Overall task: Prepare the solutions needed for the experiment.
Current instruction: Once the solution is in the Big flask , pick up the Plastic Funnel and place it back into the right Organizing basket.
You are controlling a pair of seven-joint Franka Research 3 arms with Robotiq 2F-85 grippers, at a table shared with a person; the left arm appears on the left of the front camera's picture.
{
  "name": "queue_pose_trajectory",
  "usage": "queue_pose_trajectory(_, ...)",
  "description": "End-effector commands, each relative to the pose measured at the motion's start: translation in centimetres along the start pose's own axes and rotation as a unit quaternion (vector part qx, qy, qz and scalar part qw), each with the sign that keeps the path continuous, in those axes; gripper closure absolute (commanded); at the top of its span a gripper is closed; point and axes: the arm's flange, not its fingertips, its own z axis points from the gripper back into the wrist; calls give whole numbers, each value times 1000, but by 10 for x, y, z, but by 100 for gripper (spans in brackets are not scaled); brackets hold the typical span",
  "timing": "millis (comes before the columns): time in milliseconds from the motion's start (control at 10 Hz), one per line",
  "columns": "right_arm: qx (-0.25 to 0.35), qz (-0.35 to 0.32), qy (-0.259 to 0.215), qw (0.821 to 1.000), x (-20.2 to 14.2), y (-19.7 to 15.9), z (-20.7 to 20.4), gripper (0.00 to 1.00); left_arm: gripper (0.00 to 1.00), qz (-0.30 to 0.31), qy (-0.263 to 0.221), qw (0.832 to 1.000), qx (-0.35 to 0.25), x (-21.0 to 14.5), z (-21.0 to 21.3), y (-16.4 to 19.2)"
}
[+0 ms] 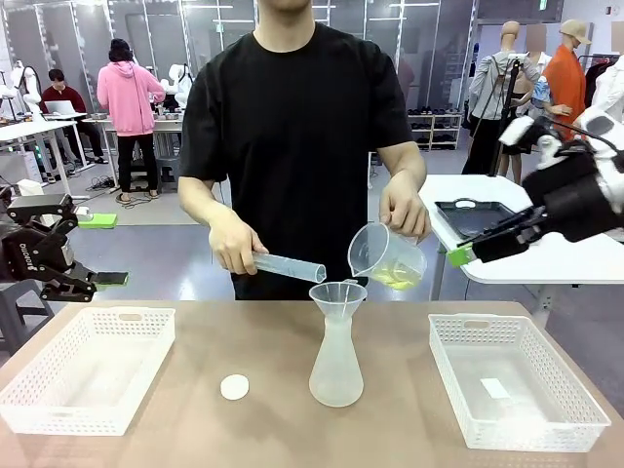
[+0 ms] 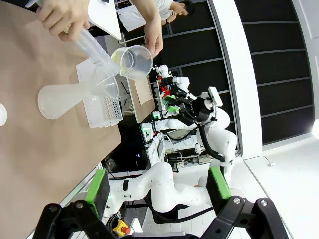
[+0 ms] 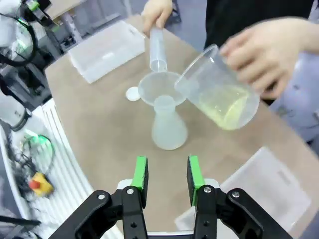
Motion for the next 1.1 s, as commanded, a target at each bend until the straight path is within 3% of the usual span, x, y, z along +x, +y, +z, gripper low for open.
queue_pose_trajectory(0, 27, -256, -101, 961, -29, -4, 6, 58, 0, 1, -3, 1000, -13, 1, -2, -2)
queue_pose_trajectory(100, 67, -345, -135, 926, -45, -7, 4, 58, 0, 1, -3, 1000, -13, 1, -2, -2)
queue_pose_trajectory(300, 100, -449, -92, 883, -73, -7, -7, 58, 0, 1, -3, 1000, -13, 1, -2, -2)
queue_pose_trajectory(500, 158, -512, -69, 842, -87, -5, -17, 58, 0, 1, -3, 1000, -13, 1, -2, -2)
queue_pose_trajectory(700, 197, -528, -26, 826, -96, -4, -23, 58, 0, 1, -3, 1000, -13, 1, -2, -2)
queue_pose_trajectory(1000, 224, -518, 16, 825, -100, -6, -23, 58, 0, 1, -3, 1000, -13, 1, -2, -2)
